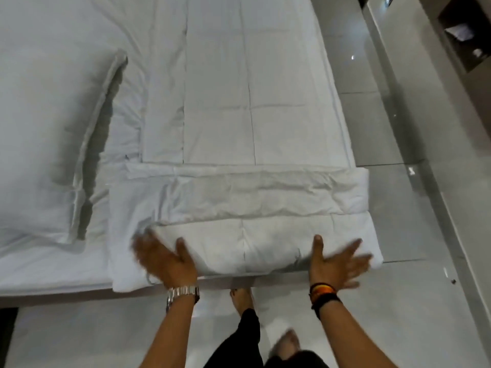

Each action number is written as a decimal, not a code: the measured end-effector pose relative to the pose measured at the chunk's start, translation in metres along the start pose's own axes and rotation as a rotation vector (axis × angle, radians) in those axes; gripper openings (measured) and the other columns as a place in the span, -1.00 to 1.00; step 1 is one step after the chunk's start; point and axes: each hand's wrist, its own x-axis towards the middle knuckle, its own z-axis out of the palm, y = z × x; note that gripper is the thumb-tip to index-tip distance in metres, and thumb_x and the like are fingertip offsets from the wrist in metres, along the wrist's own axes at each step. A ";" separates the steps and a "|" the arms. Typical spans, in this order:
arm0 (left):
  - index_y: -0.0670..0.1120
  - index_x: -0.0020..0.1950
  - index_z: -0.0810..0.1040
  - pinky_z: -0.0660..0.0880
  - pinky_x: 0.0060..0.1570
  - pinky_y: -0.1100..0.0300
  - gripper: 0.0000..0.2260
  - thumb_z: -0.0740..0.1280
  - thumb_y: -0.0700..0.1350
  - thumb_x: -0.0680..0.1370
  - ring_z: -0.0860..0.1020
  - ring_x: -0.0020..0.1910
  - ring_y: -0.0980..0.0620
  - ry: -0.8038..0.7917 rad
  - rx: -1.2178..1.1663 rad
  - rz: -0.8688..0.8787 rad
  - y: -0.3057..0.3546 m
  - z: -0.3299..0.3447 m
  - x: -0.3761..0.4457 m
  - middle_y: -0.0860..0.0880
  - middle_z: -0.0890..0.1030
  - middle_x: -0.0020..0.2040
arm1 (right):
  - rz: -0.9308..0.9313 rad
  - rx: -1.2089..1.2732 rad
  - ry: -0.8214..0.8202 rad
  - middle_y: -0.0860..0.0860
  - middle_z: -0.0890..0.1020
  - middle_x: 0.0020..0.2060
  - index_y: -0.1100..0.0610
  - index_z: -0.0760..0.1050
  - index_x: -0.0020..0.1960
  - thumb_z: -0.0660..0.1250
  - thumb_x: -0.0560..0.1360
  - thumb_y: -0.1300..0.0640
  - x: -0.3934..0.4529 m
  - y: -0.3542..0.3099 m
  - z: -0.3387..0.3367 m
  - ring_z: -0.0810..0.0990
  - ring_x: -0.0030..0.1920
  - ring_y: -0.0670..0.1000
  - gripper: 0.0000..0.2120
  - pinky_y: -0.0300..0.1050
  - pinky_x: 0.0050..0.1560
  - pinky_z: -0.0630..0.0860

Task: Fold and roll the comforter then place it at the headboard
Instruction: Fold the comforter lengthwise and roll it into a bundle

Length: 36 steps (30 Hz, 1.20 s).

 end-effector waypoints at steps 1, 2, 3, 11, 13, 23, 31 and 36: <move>-0.25 0.68 0.06 -0.02 0.58 -0.32 -0.13 0.16 0.35 0.62 -0.03 0.66 -0.37 0.058 -0.057 -0.178 -0.001 -0.004 -0.009 -0.36 0.00 0.67 | 0.186 0.114 -0.023 0.20 -0.26 0.68 -0.09 -0.26 0.72 0.35 0.33 -0.55 -0.005 -0.001 0.000 -0.26 0.68 0.24 0.24 0.49 0.58 -0.16; -0.21 0.70 -0.03 -0.06 0.58 -0.34 -0.01 0.20 0.44 0.55 -0.11 0.66 -0.36 0.076 -0.132 -0.385 0.001 -0.007 -0.015 -0.35 -0.10 0.67 | 0.319 0.227 -0.045 0.23 -0.28 0.67 -0.05 -0.33 0.71 0.45 0.30 -0.51 -0.007 -0.006 0.001 -0.25 0.68 0.25 0.35 0.43 0.61 -0.12; -0.16 0.71 -0.11 -0.09 0.55 -0.36 0.07 0.31 0.44 0.49 -0.16 0.67 -0.33 0.097 -0.210 -0.567 0.005 -0.008 -0.018 -0.31 -0.18 0.68 | 0.392 0.326 -0.061 0.26 -0.26 0.67 -0.02 -0.39 0.69 0.53 0.31 -0.45 -0.006 -0.012 0.002 -0.20 0.69 0.26 0.40 0.38 0.63 -0.04; -0.06 0.71 -0.01 0.21 0.59 -0.11 -0.04 0.38 0.34 0.52 0.22 0.64 -0.15 0.038 -0.927 -1.174 0.020 0.004 0.021 -0.13 0.13 0.69 | 0.394 0.592 -0.003 0.38 -0.12 0.65 -0.16 -0.29 0.69 0.72 0.30 -0.02 0.019 -0.069 0.019 0.25 0.60 0.31 0.38 0.27 0.49 0.29; -0.09 0.70 -0.04 0.04 0.64 -0.07 -0.14 0.31 0.26 0.60 0.07 0.68 -0.17 0.251 -1.051 -1.173 0.030 0.001 0.028 -0.15 0.01 0.72 | 0.338 0.643 -0.026 0.35 0.08 0.62 -0.16 -0.14 0.68 0.73 0.28 0.05 0.026 -0.076 0.010 0.34 0.53 0.27 0.31 0.16 0.44 0.35; 0.09 0.61 0.09 0.44 0.17 0.10 -0.01 0.59 -0.32 0.37 0.55 0.09 -0.12 0.250 -0.855 -0.803 0.061 -0.078 -0.075 -0.13 0.48 0.27 | 0.169 0.708 -0.194 -0.03 0.38 0.23 -0.05 0.08 0.65 0.73 0.26 0.00 0.018 -0.010 -0.086 0.44 0.16 0.03 0.17 -0.11 0.26 0.34; 0.02 0.66 0.02 0.53 0.29 -0.16 -0.01 0.58 -0.28 0.43 0.58 0.25 -0.24 0.226 -0.631 -0.974 -0.009 -0.141 -0.225 -0.22 0.50 0.38 | 0.237 0.514 -0.198 0.14 0.49 0.42 0.05 0.14 0.64 0.72 0.32 0.15 -0.062 0.124 -0.165 0.56 0.24 0.17 0.08 -0.02 0.24 0.45; 0.16 0.67 -0.05 0.41 0.39 -0.22 0.02 0.56 -0.04 0.42 0.49 0.33 -0.29 0.200 -0.624 -1.005 -0.019 -0.159 -0.222 -0.25 0.37 0.49 | 0.321 0.469 -0.147 0.32 0.39 0.49 0.00 0.00 0.66 0.69 0.35 0.11 -0.089 0.110 -0.159 0.50 0.36 0.38 0.14 0.25 0.39 0.41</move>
